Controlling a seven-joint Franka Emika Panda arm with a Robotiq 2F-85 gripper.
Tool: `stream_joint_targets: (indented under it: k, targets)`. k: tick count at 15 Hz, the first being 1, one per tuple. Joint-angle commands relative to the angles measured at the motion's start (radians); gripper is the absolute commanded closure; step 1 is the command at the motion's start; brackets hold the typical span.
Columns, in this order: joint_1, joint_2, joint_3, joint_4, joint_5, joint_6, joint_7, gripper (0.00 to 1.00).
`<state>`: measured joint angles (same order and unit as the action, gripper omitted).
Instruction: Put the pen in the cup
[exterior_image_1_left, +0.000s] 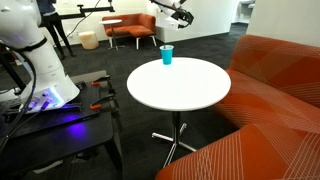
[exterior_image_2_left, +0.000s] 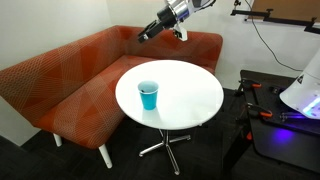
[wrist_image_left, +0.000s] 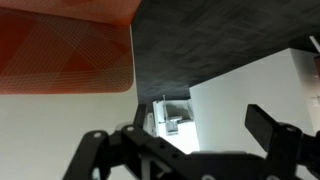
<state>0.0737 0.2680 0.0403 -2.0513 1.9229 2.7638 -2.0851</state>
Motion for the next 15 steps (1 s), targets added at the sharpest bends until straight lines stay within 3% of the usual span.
stream_joint_targets:
  k: [1,6,10,15]
  targets:
    - [0.025,-0.035,-0.002,-0.067,-0.141,0.100,0.277,0.00]
    - [0.005,-0.044,-0.015,-0.202,-0.454,0.013,0.683,0.00]
    - [0.020,-0.085,-0.048,-0.217,-0.689,0.034,0.996,0.00]
    - [0.013,-0.134,-0.067,-0.200,-0.838,0.021,1.179,0.00]
